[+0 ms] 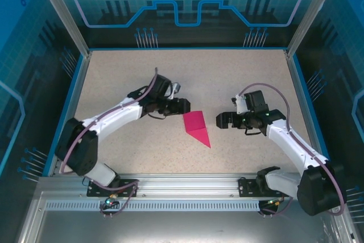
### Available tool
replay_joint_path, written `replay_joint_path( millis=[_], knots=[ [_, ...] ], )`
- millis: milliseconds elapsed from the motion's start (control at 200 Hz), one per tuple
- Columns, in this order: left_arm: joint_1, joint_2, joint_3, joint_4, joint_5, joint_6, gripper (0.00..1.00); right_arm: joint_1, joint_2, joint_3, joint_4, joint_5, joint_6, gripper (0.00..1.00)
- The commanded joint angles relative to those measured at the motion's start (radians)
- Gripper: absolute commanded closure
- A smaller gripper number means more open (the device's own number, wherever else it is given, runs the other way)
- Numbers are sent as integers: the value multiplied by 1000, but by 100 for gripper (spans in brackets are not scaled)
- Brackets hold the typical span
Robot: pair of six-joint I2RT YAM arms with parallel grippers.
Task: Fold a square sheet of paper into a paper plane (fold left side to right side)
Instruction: Fourth fold the wing at the center of the table.
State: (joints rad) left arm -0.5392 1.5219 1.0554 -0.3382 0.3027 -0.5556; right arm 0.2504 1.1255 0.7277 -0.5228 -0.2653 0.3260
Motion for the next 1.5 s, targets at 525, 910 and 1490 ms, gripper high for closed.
replay_joint_path(
  millis=[525, 910, 1490],
  knots=[
    [16, -115, -443, 417, 23, -340, 13, 17, 244, -4, 220, -334, -17, 21],
    [-23, 18, -400, 481, 61, -374, 13, 124, 495, 106, 238, -284, -29, 44],
    [-82, 120, -328, 483, 53, -389, 14, 142, 552, 126, 224, -260, -42, 95]
  ],
)
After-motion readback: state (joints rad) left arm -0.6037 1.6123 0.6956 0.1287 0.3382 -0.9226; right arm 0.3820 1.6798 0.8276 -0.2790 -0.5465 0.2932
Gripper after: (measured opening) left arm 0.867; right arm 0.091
